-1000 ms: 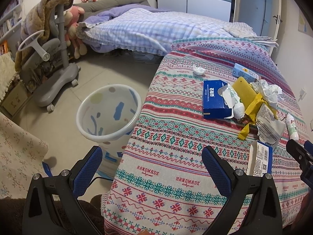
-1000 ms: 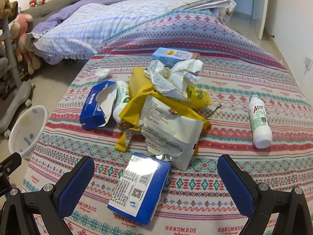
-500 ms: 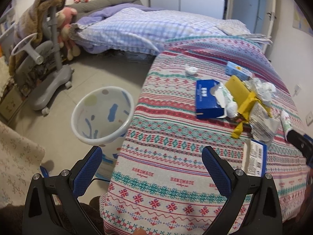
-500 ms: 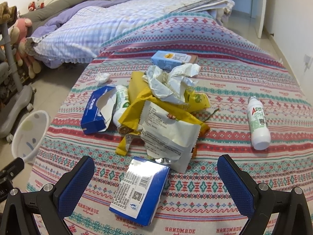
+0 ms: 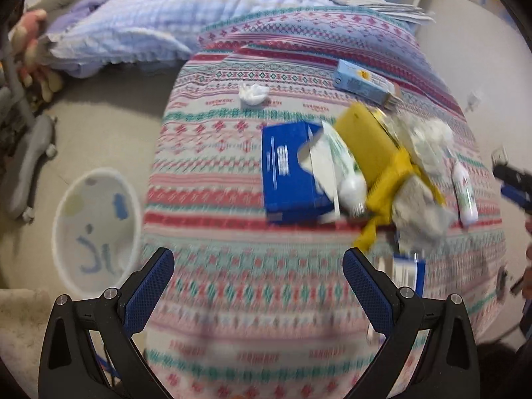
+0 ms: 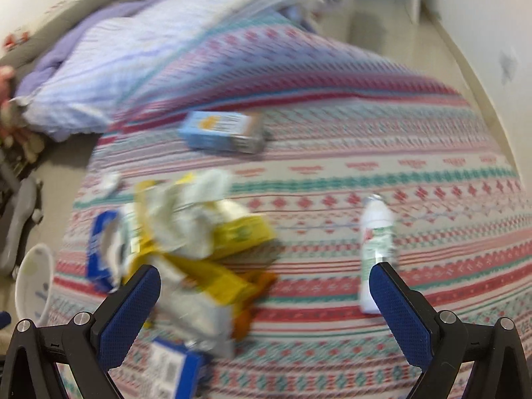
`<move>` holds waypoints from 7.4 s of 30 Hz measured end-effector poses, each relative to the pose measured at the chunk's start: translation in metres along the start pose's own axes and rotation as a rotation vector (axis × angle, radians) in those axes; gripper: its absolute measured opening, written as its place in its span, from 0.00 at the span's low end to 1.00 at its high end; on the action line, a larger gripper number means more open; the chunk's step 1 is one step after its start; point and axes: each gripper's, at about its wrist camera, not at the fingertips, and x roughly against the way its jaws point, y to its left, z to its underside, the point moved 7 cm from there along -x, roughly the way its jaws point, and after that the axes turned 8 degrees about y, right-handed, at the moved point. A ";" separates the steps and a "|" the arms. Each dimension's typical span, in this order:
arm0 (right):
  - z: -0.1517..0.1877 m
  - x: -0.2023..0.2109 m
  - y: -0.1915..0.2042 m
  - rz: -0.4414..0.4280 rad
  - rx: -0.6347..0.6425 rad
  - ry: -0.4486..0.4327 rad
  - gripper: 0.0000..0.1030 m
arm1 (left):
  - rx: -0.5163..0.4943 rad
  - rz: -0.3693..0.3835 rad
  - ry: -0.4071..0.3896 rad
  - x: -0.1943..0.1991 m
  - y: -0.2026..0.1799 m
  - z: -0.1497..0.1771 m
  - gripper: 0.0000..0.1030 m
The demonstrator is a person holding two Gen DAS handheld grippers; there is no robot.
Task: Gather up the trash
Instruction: 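Grasp the blue biscuit box with the left tool while the right tool grasps the white bottle, then carry the blue box to the wastebasket and open the left tool over it, then drop the white bottle into the wastebasket by opening the right tool, then grasp the blue-and-white box with the right tool while the left tool grasps another white bottle, then carry the white bottle to the wastebasket and release it from the left tool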
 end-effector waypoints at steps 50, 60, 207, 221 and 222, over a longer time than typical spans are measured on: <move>0.000 -0.005 -0.038 -0.173 -0.125 0.133 0.38 | 0.167 0.138 -0.036 0.001 0.028 0.001 0.52; 0.015 0.000 0.078 -0.295 0.046 0.139 0.38 | 0.291 0.062 -0.071 0.019 0.123 0.049 0.52; -0.001 -0.049 -0.020 -0.022 -0.055 0.156 0.68 | 0.191 0.336 0.056 -0.080 -0.075 -0.055 0.53; -0.017 -0.079 -0.030 -0.051 -0.090 0.202 0.68 | 0.155 0.262 0.040 -0.084 -0.080 -0.065 0.48; -0.017 -0.078 -0.030 -0.051 -0.090 0.203 0.68 | 0.153 0.252 0.038 -0.083 -0.078 -0.063 0.48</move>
